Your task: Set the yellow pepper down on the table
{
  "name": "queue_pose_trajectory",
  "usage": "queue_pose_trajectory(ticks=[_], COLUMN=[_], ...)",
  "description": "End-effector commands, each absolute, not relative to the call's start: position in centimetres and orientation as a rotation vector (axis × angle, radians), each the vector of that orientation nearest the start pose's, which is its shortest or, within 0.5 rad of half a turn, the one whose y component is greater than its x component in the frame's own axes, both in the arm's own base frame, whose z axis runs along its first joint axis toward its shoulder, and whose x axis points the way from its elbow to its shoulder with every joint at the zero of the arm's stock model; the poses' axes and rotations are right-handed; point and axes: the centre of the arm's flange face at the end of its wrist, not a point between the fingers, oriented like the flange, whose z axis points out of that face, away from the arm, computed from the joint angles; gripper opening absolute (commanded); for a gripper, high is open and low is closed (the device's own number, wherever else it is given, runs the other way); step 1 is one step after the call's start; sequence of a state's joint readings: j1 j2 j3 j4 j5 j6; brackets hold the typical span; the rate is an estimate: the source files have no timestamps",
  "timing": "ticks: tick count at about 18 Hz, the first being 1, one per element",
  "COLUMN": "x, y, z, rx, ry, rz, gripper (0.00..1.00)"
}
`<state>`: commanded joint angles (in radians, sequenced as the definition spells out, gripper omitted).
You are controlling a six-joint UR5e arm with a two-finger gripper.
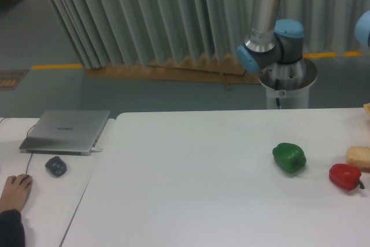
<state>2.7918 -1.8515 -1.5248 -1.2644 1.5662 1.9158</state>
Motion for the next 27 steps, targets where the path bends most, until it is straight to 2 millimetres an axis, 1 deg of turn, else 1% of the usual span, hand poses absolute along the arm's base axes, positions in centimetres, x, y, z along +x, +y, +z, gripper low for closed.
queue_pose_trajectory(ticks=[4,6,10,13,19,24,25,26,27], x=[-52.6,-52.4,-52.6,-53.1,-53.3,-53.5,-53.5,-54.0,-54.3], y=[33.2,33.3,33.1,32.5,31.9,31.7,31.6,30.6,30.3], z=[38.9,38.7,39.1,39.0,39.3,39.1,39.2,39.2,39.1], rx=[-2.949,-2.947,-2.942,-2.930,-2.936,-2.943,-2.947,-2.959,-2.963], ry=[1.068,1.070,1.076,1.117,1.092,1.079,1.078,1.049,1.035], rz=[0.120,0.113,0.168,0.174,0.181,0.174,0.176,0.176,0.174], gripper=[1.00,1.00,1.00,1.00,1.00,1.00,1.00,1.00,1.00])
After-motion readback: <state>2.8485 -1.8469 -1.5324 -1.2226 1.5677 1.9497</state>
